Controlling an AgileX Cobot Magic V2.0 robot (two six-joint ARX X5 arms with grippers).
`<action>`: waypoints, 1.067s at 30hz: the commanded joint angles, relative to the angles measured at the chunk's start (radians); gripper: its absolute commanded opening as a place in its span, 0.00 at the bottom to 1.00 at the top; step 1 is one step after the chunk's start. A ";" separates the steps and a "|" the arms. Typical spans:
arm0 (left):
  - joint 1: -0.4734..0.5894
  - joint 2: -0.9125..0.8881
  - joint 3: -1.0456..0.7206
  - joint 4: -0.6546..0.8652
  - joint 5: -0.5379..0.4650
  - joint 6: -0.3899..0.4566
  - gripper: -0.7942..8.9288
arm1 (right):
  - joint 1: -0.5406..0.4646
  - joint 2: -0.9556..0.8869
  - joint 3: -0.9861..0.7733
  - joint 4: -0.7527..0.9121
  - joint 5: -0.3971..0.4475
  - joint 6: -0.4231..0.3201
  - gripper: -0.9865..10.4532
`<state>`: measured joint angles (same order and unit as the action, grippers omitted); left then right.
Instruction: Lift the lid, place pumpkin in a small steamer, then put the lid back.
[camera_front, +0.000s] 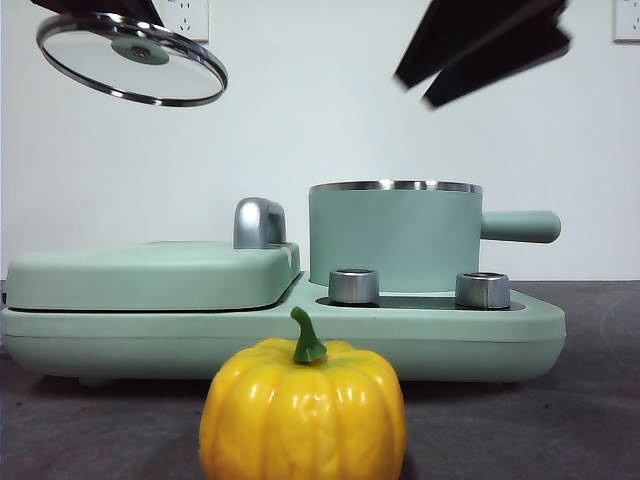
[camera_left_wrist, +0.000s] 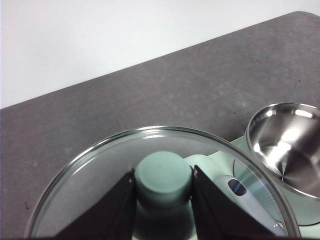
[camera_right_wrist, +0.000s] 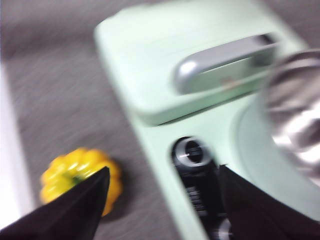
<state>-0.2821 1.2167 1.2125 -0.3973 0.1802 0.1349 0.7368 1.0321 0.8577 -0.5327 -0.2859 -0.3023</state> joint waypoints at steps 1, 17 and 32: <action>0.000 -0.008 0.024 0.026 0.004 0.010 0.10 | 0.070 0.057 0.018 -0.019 -0.001 -0.028 0.45; 0.001 -0.008 0.024 0.028 0.003 0.010 0.10 | 0.249 0.299 0.018 -0.016 0.007 -0.034 0.45; 0.001 -0.008 0.024 0.029 0.003 0.010 0.10 | 0.275 0.427 0.018 0.056 0.050 -0.045 0.48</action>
<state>-0.2794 1.2091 1.2125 -0.3985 0.1806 0.1379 0.9974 1.4384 0.8577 -0.4870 -0.2329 -0.3397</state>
